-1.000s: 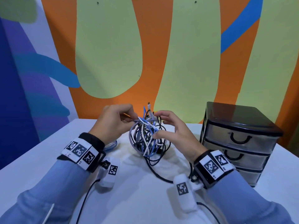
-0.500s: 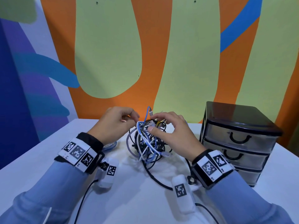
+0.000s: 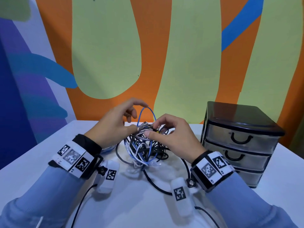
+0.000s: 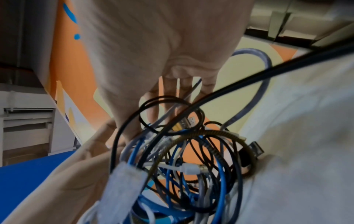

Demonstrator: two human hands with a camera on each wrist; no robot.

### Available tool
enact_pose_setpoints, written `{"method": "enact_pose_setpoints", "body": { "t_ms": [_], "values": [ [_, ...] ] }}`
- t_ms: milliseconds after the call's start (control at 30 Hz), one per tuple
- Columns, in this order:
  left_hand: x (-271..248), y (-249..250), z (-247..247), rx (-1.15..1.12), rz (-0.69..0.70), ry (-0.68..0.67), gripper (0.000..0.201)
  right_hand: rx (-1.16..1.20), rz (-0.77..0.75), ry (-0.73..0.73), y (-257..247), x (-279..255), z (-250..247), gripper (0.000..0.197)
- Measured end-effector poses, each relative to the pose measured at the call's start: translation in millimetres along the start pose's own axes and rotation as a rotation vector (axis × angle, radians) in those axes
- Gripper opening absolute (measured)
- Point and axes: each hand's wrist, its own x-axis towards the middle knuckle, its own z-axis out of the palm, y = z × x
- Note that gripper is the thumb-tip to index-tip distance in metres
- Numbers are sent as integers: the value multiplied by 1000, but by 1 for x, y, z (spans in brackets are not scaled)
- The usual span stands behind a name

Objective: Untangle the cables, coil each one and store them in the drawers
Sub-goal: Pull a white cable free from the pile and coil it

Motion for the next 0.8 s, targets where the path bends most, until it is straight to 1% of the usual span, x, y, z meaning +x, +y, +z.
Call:
{"method": "enact_pose_setpoints", "body": {
  "t_ms": [33, 100, 133, 200, 233, 267, 300, 367, 400, 467, 533, 633, 700, 800],
  "values": [
    [-1, 3, -1, -26, 30, -6, 47, -6, -4, 7, 0, 0, 0, 37],
    [-2, 8, 1, -74, 47, -20, 23, 14, -13, 21, -1, 0, -1, 41],
    [-2, 10, 3, -62, 54, -20, 14, 26, -15, 16, -2, -1, -2, 44],
    [-3, 9, 7, 10, 63, 8, 4, 39, -13, -21, -3, -2, -3, 52],
    [-2, 7, 7, 28, 48, 20, 3, 42, -9, -42, -4, -2, -3, 53],
    [-2, 5, 5, 39, 15, 24, 5, 49, -3, -57, -5, -2, -3, 50],
    [0, 2, 2, 49, -29, 24, 6, 73, 14, -60, -5, -1, -2, 42],
    [1, -1, -4, 70, -117, 14, 10, 176, 93, -13, -6, 3, -3, 16],
    [1, -1, -7, 55, -150, -6, 11, 209, 147, 5, -5, 4, -4, 11],
    [0, 1, -10, -38, -196, -65, 9, 176, 253, -10, -3, 3, -5, 18],
    [-1, 3, -14, -118, -219, -124, 6, 127, 315, -64, -3, 1, -4, 14],
    [-3, 4, -21, -151, -229, -225, 2, 133, 329, -81, -6, 1, -2, 14],
    [-5, 4, -23, -161, -240, -288, 2, 146, 329, -98, -7, 2, -1, 10],
    [-5, 2, -24, -178, -250, -322, 5, 147, 322, -139, -7, 0, 0, 8]
  ]
}}
